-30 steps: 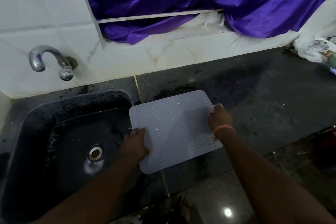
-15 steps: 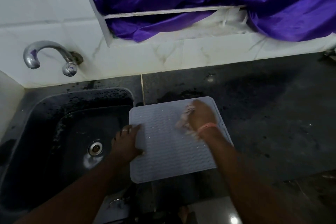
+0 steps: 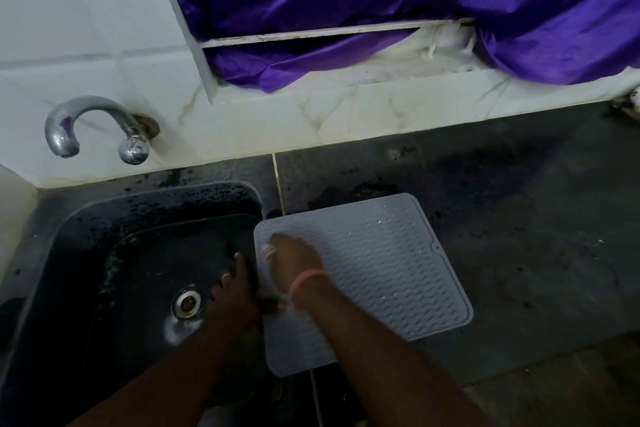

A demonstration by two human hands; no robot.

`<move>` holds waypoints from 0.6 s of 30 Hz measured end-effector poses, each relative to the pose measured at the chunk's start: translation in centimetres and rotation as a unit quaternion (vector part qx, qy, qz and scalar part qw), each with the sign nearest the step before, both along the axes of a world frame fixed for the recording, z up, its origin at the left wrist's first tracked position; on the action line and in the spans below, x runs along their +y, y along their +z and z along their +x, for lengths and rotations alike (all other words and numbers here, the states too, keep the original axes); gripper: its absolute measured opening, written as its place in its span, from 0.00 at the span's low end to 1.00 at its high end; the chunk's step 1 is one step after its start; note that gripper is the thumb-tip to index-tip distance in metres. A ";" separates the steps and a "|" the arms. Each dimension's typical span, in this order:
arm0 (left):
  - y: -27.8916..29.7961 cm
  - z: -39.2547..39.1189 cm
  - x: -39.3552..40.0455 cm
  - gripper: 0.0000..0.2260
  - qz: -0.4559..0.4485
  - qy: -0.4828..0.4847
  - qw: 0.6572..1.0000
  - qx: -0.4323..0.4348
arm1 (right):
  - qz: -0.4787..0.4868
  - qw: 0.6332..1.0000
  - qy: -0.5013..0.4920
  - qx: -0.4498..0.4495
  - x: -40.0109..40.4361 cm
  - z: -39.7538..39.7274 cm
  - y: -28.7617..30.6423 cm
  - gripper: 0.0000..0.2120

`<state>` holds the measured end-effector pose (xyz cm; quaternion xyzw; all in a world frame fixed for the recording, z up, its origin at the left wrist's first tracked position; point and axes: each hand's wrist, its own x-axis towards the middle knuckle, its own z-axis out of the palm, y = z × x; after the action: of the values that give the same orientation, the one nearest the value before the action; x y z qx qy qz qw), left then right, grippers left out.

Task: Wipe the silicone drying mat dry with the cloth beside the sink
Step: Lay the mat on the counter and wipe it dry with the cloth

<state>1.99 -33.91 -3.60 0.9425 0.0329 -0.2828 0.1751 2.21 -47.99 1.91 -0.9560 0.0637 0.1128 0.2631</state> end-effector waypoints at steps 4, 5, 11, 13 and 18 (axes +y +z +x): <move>0.6 2.1 -0.8 0.71 -0.003 -0.085 0.996 0.018 | -0.032 0.982 -0.182 -0.033 -12.4 1.9 1.9 0.06; 0.8 2.5 -1.4 0.71 0.011 -0.109 0.994 0.019 | -0.065 0.973 -0.221 -0.033 -15.3 2.3 1.7 0.08; 0.3 3.2 -3.0 0.65 0.065 -0.156 0.985 0.020 | -0.200 0.950 -0.236 0.041 -13.9 4.4 -2.0 0.14; 0.0 3.3 -2.8 0.65 0.061 -0.153 0.986 0.019 | -0.202 0.962 -0.180 0.046 -8.2 5.1 -2.5 0.14; 0.0 3.5 -2.3 0.55 0.074 -0.159 0.984 0.029 | -0.058 0.997 0.019 0.054 1.5 6.2 -0.8 0.14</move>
<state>5.48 -36.22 -3.59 0.9376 -0.0913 -0.3306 0.0568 8.45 -46.47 1.12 -0.9632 0.0666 0.1655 0.2013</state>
